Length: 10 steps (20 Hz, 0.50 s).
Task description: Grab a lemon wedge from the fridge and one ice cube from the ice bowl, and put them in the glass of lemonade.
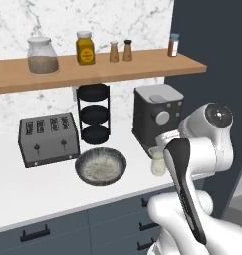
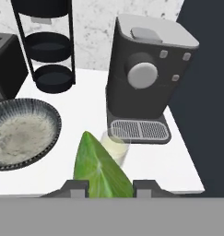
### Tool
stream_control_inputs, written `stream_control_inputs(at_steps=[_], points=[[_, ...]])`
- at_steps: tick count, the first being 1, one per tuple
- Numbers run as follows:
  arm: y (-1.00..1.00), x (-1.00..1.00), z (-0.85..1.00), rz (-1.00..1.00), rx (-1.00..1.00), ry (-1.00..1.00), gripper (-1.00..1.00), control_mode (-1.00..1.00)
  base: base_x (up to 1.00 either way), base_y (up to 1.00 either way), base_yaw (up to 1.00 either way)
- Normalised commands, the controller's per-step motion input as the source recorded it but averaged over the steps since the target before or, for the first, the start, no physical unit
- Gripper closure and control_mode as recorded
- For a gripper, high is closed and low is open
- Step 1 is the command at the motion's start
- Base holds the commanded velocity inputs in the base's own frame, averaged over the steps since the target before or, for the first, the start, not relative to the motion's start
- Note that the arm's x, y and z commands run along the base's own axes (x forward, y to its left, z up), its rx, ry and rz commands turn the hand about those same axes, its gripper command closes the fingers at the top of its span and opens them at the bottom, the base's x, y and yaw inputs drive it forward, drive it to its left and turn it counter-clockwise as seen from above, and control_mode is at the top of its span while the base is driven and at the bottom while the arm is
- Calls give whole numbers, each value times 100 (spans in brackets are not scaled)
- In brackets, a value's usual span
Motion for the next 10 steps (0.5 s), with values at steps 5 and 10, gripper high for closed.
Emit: stream_control_inputs(at_steps=[5, 10], points=[[0, 0, 0, 0, 0, 0, 100, -100, 0, 0, 0], [0, 0, 0, 0, 0, 4, 100, -100, 0, 0, 0]])
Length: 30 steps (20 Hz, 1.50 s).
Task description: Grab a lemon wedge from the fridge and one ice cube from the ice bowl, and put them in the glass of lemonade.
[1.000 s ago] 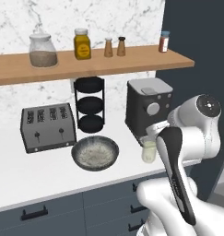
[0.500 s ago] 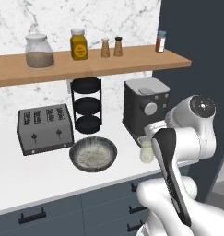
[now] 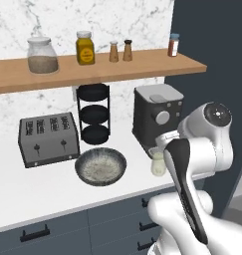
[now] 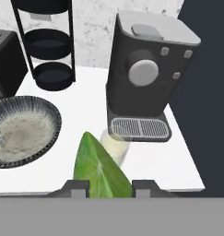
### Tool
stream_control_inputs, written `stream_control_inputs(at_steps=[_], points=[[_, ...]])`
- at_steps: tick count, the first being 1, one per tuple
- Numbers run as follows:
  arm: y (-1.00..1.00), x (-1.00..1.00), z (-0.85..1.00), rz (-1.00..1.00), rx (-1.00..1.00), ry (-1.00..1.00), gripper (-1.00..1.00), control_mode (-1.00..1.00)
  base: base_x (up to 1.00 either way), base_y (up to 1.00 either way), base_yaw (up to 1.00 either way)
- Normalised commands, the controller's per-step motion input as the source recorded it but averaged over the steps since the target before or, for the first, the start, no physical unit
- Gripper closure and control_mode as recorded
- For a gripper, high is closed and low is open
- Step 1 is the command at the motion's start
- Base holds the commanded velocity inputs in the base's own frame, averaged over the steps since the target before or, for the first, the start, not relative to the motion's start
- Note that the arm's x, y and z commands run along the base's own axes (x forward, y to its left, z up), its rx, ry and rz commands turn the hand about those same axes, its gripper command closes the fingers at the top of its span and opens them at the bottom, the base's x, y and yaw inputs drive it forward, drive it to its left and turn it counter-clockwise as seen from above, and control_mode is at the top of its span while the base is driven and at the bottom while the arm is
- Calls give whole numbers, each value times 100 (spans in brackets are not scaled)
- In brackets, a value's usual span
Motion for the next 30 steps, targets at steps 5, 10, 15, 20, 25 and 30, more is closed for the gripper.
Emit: stream_control_inputs(at_steps=[5, 10, 15, 20, 25, 30], points=[[0, 0, 0, 11, -13, 16, 100, -100, 0, 0, 0], [-8, 0, 0, 32, -35, 5, 100, -100, 0, 0, 0], [-21, 0, -8, 52, -33, 0, 100, -100, 0, 0, 0], [-9, 9, -13, 63, -30, 7, 100, -100, 0, 0, 0], [1, 10, 0, 53, -39, 28, 100, -100, 0, 0, 0], [0, 16, 0, 53, -42, 27, 100, -100, 0, 0, 0]])
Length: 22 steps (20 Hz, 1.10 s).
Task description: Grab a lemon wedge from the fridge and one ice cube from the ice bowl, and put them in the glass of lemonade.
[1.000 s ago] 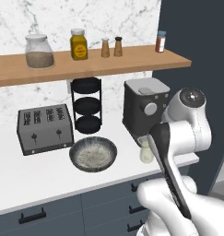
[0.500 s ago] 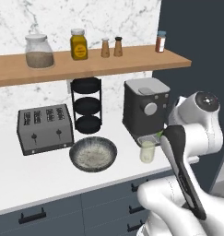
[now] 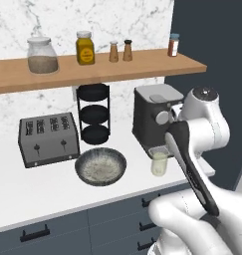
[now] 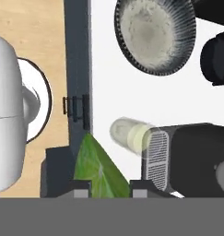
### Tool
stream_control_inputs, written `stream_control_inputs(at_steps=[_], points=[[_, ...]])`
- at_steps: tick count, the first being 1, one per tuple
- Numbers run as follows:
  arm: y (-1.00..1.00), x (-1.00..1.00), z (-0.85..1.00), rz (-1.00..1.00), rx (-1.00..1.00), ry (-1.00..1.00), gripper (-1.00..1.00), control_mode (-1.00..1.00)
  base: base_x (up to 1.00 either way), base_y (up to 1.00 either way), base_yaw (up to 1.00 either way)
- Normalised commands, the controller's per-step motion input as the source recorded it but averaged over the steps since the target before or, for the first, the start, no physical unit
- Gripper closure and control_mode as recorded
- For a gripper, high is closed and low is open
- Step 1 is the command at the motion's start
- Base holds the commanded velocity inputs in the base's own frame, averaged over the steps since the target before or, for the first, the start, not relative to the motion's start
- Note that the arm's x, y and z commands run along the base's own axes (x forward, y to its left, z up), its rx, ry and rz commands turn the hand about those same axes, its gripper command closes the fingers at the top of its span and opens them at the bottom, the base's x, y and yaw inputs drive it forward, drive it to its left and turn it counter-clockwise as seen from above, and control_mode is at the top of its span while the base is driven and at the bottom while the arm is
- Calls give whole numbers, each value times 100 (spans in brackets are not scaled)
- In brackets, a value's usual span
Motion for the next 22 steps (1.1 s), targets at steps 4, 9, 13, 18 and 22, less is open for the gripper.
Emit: stream_control_inputs(at_steps=[4, 9, 13, 18, 22], points=[[0, 16, -2, 54, -40, 18, 100, -100, 0, 0, 0], [0, 31, -16, 46, -35, 4, 100, -100, 0, 0, 0], [3, 22, -30, 23, -28, -5, 100, -100, 0, 0, 0], [1, 12, -19, 1, -5, -7, 100, -100, 0, 0, 0], [0, 20, -20, 0, 3, 0, 100, -100, 0, 0, 0]])
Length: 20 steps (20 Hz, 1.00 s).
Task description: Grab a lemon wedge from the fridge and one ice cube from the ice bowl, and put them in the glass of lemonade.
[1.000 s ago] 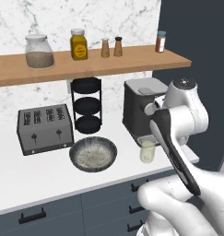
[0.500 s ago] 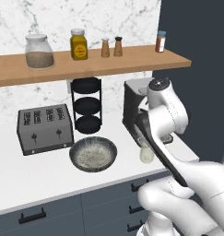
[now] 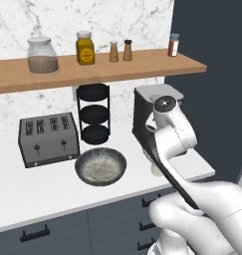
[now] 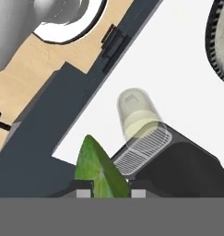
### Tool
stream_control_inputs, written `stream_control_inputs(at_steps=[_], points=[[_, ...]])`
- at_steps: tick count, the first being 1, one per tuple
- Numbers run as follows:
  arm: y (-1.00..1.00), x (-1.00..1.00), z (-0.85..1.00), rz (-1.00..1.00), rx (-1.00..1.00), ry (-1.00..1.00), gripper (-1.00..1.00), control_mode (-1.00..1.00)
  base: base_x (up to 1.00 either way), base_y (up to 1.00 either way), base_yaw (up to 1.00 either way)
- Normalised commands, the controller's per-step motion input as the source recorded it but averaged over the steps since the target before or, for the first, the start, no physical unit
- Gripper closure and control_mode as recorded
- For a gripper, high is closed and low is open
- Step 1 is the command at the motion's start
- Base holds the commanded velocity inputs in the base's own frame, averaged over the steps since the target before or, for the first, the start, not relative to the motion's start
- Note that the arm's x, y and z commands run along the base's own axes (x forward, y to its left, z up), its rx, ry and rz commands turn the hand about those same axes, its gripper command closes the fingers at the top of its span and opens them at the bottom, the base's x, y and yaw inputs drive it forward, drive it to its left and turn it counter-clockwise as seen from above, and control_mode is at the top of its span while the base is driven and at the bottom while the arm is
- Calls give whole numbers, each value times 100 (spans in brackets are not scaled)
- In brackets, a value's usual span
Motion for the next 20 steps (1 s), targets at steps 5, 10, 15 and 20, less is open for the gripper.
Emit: stream_control_inputs(at_steps=[5, 10, 15, 20], points=[[0, 33, -16, 0, 13, 3, 100, -100, 0, 0, 0], [0, 53, -23, 0, 3, 0, 100, -100, 0, 0, 0], [0, 42, -36, 0, 0, 0, 100, -100, 0, 0, 0], [0, 30, -40, 0, 0, 4, 100, -100, 0, 0, 0]])
